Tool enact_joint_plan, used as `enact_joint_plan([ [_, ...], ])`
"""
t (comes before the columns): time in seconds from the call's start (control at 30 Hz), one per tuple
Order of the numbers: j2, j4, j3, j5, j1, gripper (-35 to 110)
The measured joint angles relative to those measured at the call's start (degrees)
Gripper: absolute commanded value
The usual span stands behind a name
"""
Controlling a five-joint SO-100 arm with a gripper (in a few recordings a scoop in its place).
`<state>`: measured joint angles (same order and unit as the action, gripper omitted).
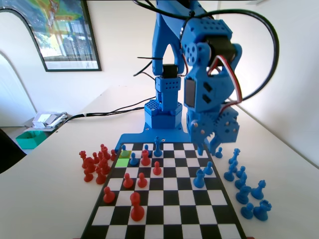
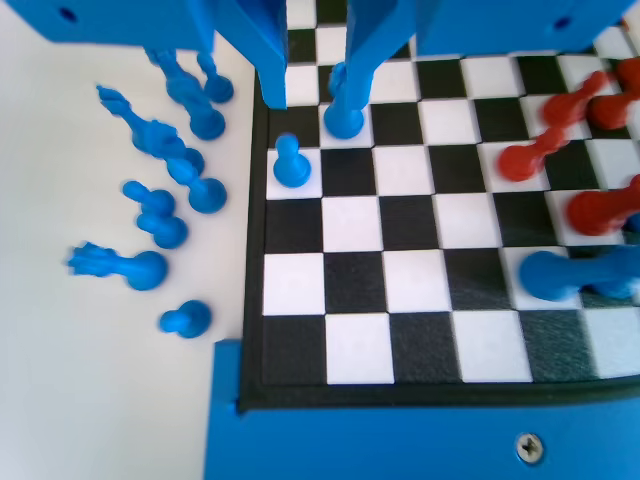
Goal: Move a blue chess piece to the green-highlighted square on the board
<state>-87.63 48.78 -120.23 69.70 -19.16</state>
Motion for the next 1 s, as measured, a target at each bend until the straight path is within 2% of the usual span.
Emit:
enact_joint_plan([
  [1.0,8.4,-5.4,2.3,1.1,-3.1,12],
])
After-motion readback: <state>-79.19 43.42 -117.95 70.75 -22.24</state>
